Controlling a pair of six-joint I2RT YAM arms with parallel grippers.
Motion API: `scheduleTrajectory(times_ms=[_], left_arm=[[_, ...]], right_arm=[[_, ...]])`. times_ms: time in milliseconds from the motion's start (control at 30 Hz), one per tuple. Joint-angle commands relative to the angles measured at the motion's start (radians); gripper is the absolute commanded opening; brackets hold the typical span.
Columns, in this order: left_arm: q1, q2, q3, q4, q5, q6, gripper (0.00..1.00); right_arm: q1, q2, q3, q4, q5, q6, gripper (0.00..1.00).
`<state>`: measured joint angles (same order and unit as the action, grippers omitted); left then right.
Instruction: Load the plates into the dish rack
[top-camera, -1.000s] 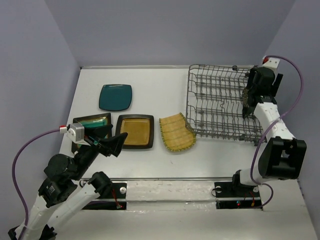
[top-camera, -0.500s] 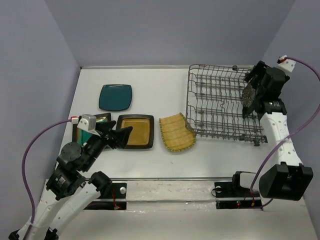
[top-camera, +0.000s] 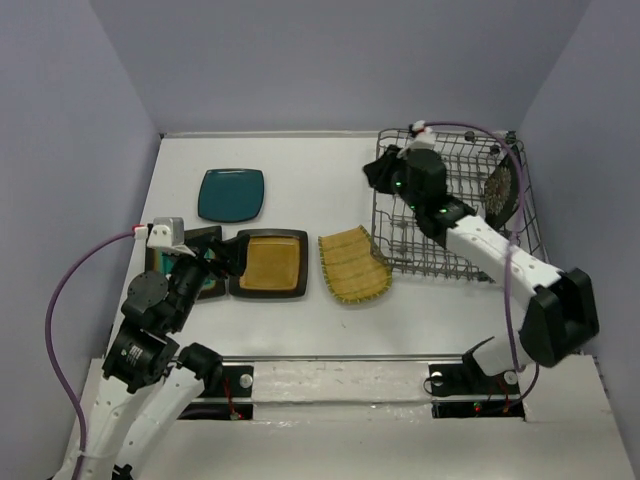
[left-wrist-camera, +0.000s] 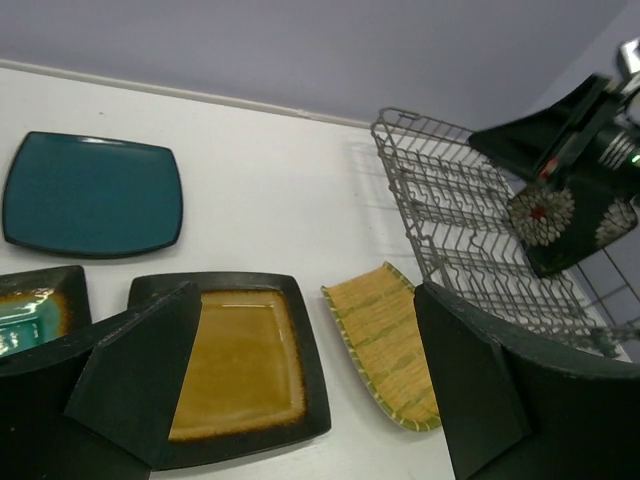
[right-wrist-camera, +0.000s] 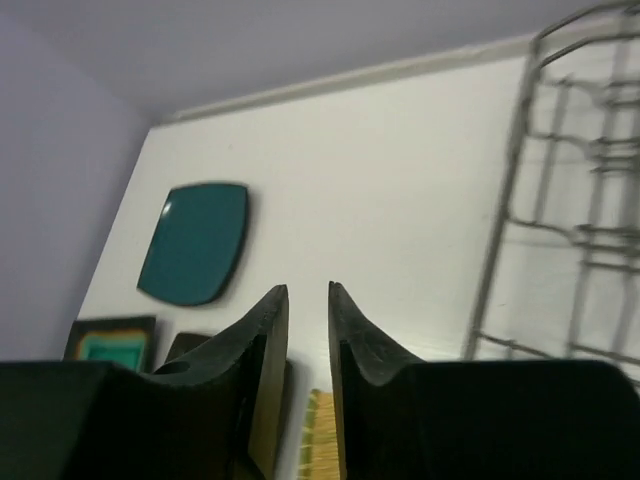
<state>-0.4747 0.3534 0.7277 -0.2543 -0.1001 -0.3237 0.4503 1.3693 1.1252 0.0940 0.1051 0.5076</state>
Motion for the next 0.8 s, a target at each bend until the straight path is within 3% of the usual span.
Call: scheduleTrajectory(times_ms=[0,167,267,467,767], left_arm=[[0.018,-0.02,0.015,0.029,-0.137,-0.026,0.99],[0.016,0.015,0.021,0.029,-0.135,0.0,0.99],[0.016,0.042,0.027,0.021,-0.148,0.025,0.99],[0.044,0.068,0.009,0.053,-0.086,0.032,0.99],[0.042,0.127,0.006,0.046,-0.012,0.041,0.99]], right_arm=[[0.164,0.193,0.123,0.133,-0.022,0.092,0.24],[0.287,0.491,0.324,0.13,-0.062,0.127,0.23],[0.33,0.571,0.37,0.119,-0.078,0.158,0.34],[0.448,0.519,0.216,0.118,0.048,0.149,0.6],[0.599,0.376,-0.036,0.112,0.318,0.294,0.6]])
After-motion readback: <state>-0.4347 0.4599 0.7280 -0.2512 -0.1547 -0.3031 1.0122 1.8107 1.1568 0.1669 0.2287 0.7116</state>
